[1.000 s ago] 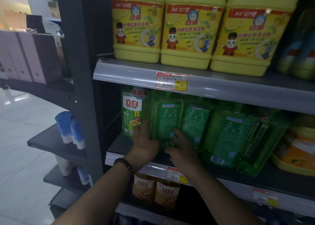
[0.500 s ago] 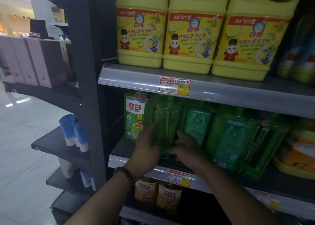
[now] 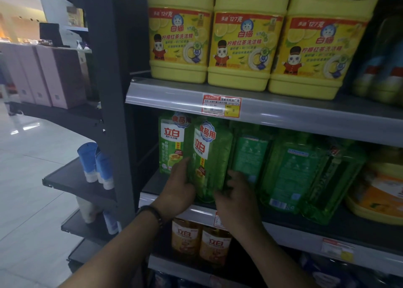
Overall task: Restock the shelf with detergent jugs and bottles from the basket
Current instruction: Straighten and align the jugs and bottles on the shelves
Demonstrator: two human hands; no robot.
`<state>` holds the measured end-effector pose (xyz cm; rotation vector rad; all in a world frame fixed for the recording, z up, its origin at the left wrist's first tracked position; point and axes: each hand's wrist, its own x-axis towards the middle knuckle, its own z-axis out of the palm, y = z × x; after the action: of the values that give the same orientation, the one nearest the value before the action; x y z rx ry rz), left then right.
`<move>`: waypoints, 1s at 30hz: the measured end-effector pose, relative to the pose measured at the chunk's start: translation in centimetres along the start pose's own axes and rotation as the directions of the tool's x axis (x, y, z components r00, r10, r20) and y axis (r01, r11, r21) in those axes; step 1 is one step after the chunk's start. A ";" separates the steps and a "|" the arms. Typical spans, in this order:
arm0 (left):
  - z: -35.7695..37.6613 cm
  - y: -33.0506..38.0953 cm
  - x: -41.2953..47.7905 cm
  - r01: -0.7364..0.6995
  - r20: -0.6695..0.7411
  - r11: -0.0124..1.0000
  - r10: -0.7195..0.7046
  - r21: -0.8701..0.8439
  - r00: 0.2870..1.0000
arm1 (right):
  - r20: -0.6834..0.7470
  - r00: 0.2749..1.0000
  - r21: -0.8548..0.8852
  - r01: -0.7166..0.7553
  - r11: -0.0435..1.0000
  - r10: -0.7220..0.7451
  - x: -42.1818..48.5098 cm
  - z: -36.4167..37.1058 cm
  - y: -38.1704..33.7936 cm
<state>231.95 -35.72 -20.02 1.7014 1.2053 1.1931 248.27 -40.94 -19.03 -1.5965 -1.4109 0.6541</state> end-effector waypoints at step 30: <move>2.9 -2.4 -0.5 -0.186 0.066 0.927 0.173 0.325 0.983 | 0.227 0.973 0.298 -0.106 0.949 0.038 3.4 2.2 1.2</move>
<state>233.93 -35.57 -23.19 2.1120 1.3054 1.1044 247.80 -37.07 -20.58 -1.3630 -1.3313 1.0676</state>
